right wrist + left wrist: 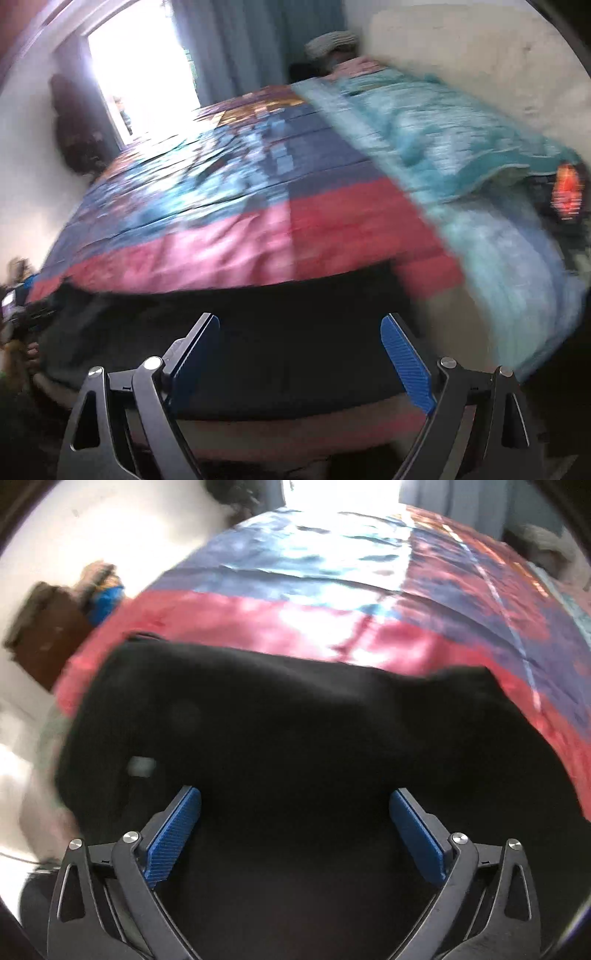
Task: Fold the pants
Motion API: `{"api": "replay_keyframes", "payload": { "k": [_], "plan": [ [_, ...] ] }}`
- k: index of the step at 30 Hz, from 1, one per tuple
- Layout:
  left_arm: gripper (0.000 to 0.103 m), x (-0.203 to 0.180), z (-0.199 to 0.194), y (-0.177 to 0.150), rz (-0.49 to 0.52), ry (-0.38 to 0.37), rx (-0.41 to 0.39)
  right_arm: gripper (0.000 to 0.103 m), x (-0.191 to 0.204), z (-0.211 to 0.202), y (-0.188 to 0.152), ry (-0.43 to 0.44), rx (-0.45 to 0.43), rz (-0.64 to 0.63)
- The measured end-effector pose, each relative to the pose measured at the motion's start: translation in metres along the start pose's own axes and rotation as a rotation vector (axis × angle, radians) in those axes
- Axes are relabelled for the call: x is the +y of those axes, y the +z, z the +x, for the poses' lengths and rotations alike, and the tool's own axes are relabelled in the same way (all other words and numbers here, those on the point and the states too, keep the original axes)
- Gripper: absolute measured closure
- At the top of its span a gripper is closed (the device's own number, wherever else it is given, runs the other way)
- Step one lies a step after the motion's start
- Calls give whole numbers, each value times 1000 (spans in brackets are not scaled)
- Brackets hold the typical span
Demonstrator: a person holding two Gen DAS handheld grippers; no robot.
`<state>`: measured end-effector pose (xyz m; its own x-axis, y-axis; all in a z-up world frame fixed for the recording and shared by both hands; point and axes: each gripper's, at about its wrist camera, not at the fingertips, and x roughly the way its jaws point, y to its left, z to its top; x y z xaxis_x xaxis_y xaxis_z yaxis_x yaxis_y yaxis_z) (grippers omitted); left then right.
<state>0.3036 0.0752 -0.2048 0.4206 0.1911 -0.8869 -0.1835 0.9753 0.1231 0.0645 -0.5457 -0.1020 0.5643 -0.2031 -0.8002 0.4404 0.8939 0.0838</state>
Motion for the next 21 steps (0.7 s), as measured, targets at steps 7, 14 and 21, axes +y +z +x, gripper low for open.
{"api": "replay_keyframes", "payload": {
  "k": [7, 14, 21],
  "plan": [
    [3, -26, -65, -31, 29, -194, -70, 15, -96, 33, 15, 172, 171, 128],
    [3, -100, -102, -68, 256, -312, -67, 24, -111, 99, -1, 343, 312, 172],
    [3, -122, -112, -75, 316, -332, -71, 27, -103, 118, -11, 488, 361, 171]
  ]
}}
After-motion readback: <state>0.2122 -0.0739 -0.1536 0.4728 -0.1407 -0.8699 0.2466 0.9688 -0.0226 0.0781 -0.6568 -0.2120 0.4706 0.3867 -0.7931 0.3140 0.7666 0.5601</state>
